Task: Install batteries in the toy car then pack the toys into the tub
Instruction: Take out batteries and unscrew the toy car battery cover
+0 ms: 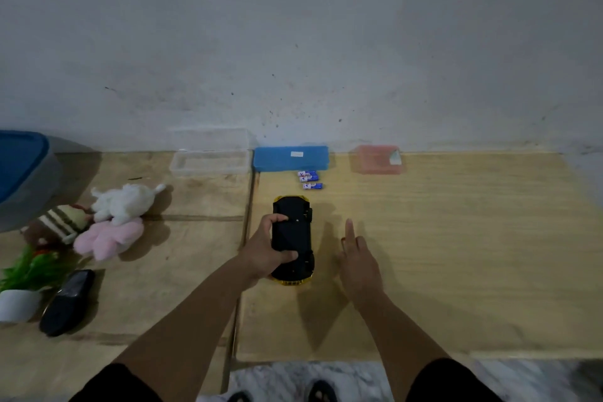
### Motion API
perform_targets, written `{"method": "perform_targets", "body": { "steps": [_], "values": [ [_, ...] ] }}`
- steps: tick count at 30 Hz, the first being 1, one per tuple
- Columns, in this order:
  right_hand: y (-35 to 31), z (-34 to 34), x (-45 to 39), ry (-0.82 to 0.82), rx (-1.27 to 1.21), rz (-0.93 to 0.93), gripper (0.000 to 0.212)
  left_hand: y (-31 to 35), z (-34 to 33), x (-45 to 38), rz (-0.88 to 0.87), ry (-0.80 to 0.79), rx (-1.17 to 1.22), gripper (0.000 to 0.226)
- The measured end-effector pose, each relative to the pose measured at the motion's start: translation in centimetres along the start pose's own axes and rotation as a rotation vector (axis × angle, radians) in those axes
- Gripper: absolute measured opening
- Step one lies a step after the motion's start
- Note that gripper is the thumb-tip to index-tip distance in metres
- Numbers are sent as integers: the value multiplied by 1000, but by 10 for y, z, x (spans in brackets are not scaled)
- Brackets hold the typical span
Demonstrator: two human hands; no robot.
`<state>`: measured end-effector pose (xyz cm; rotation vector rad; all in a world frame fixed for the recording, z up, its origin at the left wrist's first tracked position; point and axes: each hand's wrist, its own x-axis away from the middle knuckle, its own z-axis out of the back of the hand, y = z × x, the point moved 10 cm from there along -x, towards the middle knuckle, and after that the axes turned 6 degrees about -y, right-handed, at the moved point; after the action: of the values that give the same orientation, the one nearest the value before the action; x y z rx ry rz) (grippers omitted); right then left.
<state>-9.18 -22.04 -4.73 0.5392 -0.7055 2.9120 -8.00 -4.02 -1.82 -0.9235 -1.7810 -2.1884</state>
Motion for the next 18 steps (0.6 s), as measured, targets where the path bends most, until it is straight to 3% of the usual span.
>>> {"method": "perform_targets", "body": {
  "steps": [2, 7, 11, 13, 18],
  "values": [
    [4, -4, -3, 2, -14, -3, 70, -4, -6, 0, 9, -18, 13, 61],
    [3, 3, -2, 29, -96, 4, 73, -7, -12, 0, 17, -18, -10, 60],
    [-44, 50, 9, 303, -140, 257, 69, -6, -13, 2, 6, -3, -7, 60],
    [-68, 58, 12, 292, -115, 357, 73, -5, -14, 5, -3, 3, -2, 60],
    [-87, 58, 24, 280, 7, 378, 63, -3, -8, 13, -45, -1, 18, 62]
  ]
}}
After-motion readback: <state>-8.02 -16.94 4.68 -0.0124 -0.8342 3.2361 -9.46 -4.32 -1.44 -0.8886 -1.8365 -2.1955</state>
